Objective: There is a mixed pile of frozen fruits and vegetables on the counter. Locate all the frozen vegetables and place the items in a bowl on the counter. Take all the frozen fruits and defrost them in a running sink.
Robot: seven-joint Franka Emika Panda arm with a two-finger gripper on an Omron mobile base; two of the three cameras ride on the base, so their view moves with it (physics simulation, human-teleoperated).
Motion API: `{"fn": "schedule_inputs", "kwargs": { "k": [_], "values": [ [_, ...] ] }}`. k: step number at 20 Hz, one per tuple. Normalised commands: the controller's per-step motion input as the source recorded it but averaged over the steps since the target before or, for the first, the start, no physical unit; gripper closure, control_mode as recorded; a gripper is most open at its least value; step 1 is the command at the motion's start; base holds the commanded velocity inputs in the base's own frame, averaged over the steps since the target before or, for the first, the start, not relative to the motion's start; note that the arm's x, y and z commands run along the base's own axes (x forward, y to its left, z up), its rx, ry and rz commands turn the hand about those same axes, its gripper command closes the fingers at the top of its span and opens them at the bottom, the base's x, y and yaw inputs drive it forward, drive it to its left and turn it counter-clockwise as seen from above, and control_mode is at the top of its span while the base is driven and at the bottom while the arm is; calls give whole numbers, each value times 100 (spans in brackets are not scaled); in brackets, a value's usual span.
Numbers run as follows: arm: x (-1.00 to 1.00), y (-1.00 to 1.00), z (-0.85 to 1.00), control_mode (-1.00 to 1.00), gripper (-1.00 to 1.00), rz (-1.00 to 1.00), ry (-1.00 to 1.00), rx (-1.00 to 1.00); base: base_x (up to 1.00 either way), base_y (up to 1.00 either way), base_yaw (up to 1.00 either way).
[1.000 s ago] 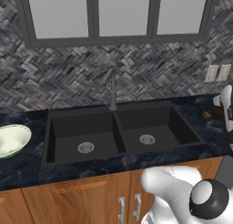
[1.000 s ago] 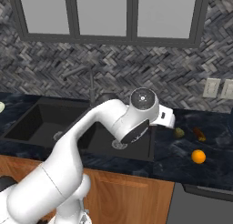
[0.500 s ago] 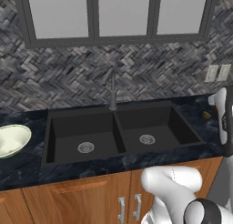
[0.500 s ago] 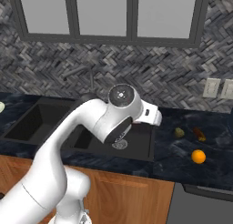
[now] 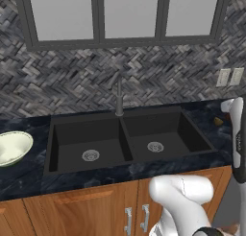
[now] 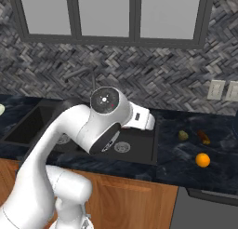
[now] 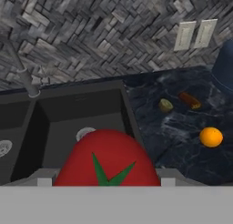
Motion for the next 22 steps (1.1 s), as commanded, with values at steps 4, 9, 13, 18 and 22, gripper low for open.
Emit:
{"fn": "schedule_inputs", "kwargs": {
  "k": [4, 9, 13, 18, 22],
  "values": [
    [-36, 25, 24, -100, 100, 0, -1, 0, 0, 0, 0],
    [-25, 33, 27, -100, 100, 0, 0, 0, 0, 0, 0],
    [-30, 32, 19, -100, 100, 0, 0, 0, 0, 0, 0],
    [-37, 31, 14, -100, 100, 0, 0, 0, 0, 0, 0],
    [-33, 30, 20, -100, 100, 0, 0, 0, 0, 0, 0]
  ]
}}
